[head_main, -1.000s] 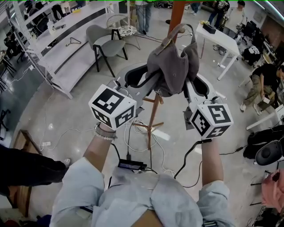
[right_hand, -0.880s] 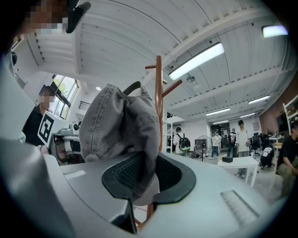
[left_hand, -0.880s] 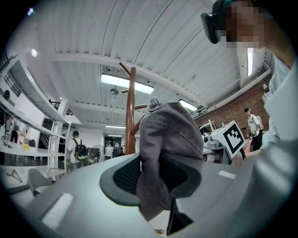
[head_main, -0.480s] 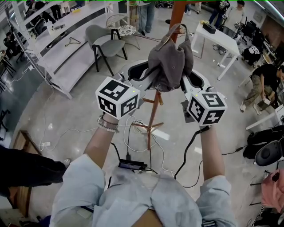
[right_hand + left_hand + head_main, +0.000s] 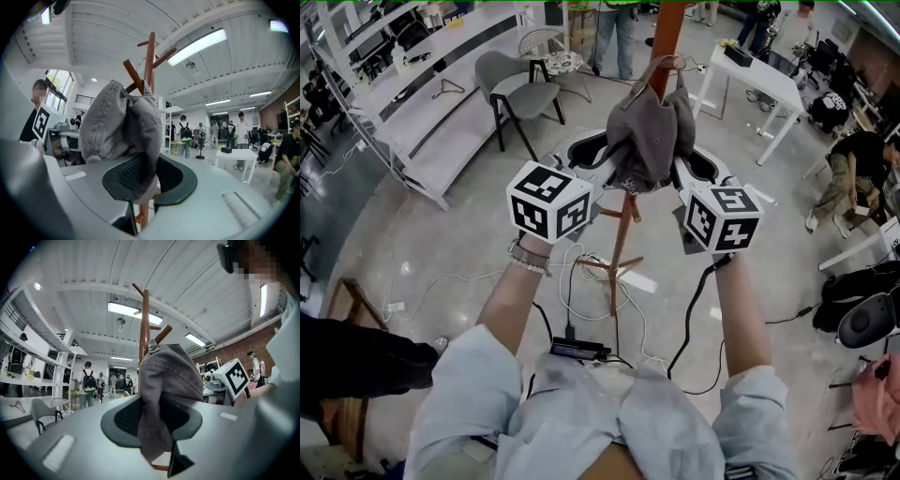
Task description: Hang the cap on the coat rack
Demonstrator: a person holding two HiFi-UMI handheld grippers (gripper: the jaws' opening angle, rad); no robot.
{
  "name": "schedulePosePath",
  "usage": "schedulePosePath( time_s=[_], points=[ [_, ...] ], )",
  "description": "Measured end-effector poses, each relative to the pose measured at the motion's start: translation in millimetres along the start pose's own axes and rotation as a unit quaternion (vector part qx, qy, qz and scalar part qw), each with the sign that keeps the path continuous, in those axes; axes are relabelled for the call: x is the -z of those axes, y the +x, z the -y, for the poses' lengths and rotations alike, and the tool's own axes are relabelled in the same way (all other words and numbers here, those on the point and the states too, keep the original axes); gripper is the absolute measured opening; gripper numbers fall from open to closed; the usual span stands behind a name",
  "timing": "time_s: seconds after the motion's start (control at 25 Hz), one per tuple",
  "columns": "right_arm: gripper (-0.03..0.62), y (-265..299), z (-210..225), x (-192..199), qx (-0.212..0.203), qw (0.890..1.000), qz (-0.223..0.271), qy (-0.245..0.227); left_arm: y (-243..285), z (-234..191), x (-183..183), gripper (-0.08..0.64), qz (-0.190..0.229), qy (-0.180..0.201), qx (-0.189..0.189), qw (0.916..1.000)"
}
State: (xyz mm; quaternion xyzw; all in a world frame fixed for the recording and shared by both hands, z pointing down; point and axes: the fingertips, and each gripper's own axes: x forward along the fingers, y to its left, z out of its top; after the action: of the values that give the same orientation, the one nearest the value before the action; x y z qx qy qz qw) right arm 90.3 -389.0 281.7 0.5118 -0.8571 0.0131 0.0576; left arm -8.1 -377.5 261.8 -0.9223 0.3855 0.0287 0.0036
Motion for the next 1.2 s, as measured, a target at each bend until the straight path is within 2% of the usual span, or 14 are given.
schedulePosePath(
  time_s=[0.84,1.2],
  points=[
    [0.075,11,1,5,-0.007,1.0,0.02,-0.012,10,-11,8,0.121,0.006,0.014,0.002,0.9999],
    [0.114,6,7,5,0.011,0.999,0.031,0.001,5,-13,4,0.123,0.016,0.014,-0.002,0.9998]
  ],
)
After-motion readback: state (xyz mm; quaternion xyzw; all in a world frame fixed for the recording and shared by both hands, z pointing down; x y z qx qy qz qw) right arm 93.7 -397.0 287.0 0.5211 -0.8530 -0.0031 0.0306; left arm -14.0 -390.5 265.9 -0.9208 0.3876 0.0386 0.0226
